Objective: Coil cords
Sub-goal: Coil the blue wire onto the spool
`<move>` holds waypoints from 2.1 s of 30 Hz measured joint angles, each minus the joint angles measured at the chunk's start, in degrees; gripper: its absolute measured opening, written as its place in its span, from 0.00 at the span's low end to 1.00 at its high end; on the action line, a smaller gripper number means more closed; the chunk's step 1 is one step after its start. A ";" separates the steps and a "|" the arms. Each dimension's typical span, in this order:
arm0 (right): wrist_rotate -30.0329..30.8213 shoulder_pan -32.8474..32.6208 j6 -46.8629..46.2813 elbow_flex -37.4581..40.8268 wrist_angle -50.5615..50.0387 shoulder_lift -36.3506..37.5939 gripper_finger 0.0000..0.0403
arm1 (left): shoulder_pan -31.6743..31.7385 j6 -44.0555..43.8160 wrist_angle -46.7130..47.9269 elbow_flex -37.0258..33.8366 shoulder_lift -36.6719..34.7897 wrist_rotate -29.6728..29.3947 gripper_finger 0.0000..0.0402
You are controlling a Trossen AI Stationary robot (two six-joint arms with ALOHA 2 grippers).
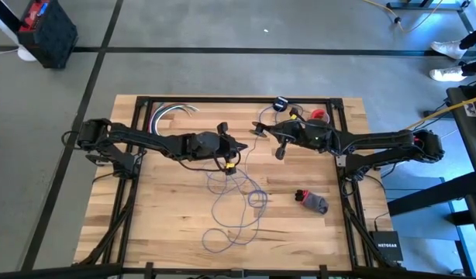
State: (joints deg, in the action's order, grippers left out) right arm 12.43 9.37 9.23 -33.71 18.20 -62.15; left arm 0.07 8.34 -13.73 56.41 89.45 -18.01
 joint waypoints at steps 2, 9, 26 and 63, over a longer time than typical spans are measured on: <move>0.04 0.00 0.00 0.00 -0.07 0.00 0.01 | -0.62 -1.22 -0.22 0.02 -0.02 0.00 0.01; 0.04 0.04 0.02 0.02 -0.37 0.00 0.02 | -2.39 -6.51 2.39 0.02 -0.26 0.36 0.16; 0.12 0.04 1.61 0.02 -0.52 0.00 0.02 | 0.01 -9.84 1.08 -0.05 2.76 4.87 0.37; -6.95 -0.02 -4.22 0.08 22.76 -9.01 0.01 | 1.38 -7.69 -5.95 -1.60 4.08 -3.20 0.00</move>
State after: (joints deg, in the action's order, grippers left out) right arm 5.49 9.34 5.01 -33.64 40.95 -71.16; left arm 1.45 0.65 -19.68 54.81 93.53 -21.21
